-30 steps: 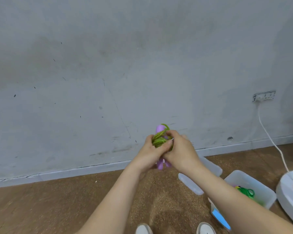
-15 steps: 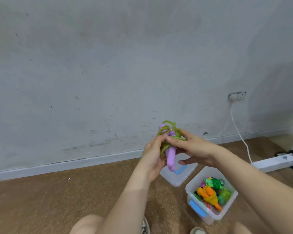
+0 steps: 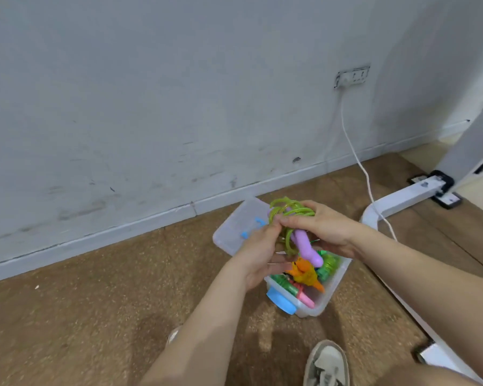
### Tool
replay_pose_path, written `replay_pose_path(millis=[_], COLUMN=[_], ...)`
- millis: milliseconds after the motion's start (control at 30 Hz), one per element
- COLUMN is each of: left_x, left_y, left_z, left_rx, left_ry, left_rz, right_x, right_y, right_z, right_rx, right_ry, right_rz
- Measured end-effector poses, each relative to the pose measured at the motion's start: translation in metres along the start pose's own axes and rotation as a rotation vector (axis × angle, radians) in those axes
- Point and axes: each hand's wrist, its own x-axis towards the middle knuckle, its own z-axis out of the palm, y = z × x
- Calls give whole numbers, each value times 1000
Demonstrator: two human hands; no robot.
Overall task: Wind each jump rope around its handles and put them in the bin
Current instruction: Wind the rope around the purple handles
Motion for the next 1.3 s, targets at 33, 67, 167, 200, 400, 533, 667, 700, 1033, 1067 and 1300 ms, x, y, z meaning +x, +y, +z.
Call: replay_pose_path(millis=[33, 67, 167, 200, 400, 533, 667, 700, 1033, 1067, 1300], left_x=[14, 26, 57, 68, 119, 149, 171, 175, 164, 163, 141], left_y=[-8, -15, -34, -43, -104, -128, -144, -147, -154, -153, -151], left_z=[5, 9, 17, 18, 3, 5, -12, -18, -44, -45, -77], left_rx=[-14, -17, 25, 115, 1045, 1703, 1886, 1875, 975, 940, 845], left_ry=[3, 6, 54, 95, 17, -151, -201, -189, 310, 289, 195], left_rz=[-24, -43, -57, -39, 223, 166, 128, 180, 212, 167, 83], right_x=[7, 15, 36, 42, 64, 85, 97, 101, 124, 122, 94], right_y=[12, 25, 65, 78, 135, 167, 178, 184, 221, 226, 245], right_z=[-7, -12, -21, -23, -53, -68, -73, -73, -43, -38, 12], right_rx=[11, 14, 31, 17, -257, -394, -516, -539, -357, -344, -1168], right_ry=[30, 56, 170, 222, 288, 63, -171, -202, 94, 111, 4], right_rz=[21, 37, 98, 112, 144, 221, 263, 277, 158, 147, -89])
